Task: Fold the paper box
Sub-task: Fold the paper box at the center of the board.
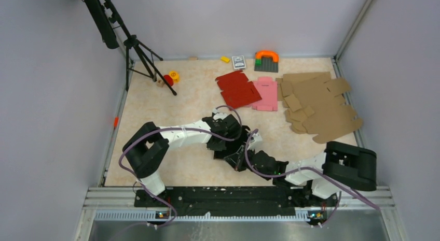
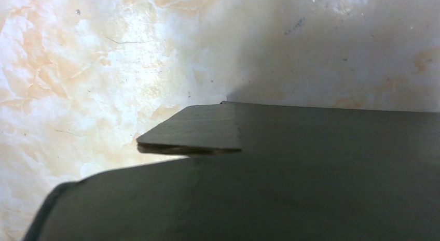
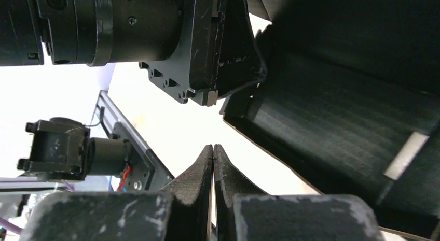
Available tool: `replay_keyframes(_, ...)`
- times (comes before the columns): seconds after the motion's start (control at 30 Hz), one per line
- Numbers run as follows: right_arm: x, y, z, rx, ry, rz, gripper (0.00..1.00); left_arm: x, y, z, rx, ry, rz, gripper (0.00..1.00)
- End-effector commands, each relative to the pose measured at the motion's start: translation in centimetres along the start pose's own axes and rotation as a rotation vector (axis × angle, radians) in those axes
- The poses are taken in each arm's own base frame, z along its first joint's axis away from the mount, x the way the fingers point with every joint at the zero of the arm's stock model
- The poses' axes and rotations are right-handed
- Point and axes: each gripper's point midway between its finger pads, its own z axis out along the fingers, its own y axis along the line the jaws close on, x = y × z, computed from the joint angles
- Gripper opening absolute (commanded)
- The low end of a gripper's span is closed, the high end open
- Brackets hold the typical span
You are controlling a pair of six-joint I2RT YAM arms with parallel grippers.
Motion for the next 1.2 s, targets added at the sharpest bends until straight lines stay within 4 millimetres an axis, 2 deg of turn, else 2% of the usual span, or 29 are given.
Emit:
replay_keyframes(0.0,-2.6,5.1,1.0,-0.2,-0.129,0.126,0.0,-1.1,-0.2,-0.6,-0.005,-0.017,-0.084,0.11)
replay_keyframes(0.33,-1.5,4.9,2.3,-0.281,-0.155,0.251,0.0,-1.6,-1.3,-1.1,0.056,-0.031,-0.132,0.12)
replay_keyframes(0.43,-1.7,3.9,2.5,-0.256,-0.183,0.287,0.0,-1.7,-1.5,-1.2,0.068,-0.033,-0.138,0.13)
replay_keyframes(0.6,-0.7,2.5,4.2,-0.201,-0.12,0.317,0.0,-1.5,-1.7,-0.7,0.067,-0.015,-0.129,0.13)
replay_keyframes(0.8,-0.3,0.2,4.7,-0.151,-0.097,0.381,0.0,-1.4,-2.1,-0.4,0.079,0.0,-0.115,0.13)
replay_keyframes(1.0,1.1,-1.4,5.5,-0.109,-0.047,0.453,0.0,-1.3,-2.0,-0.1,0.059,0.008,-0.104,0.14)
replay_keyframes(1.17,1.5,-2.2,5.6,-0.061,-0.035,0.479,0.0,-1.4,-2.0,-0.1,0.056,0.007,-0.101,0.17)
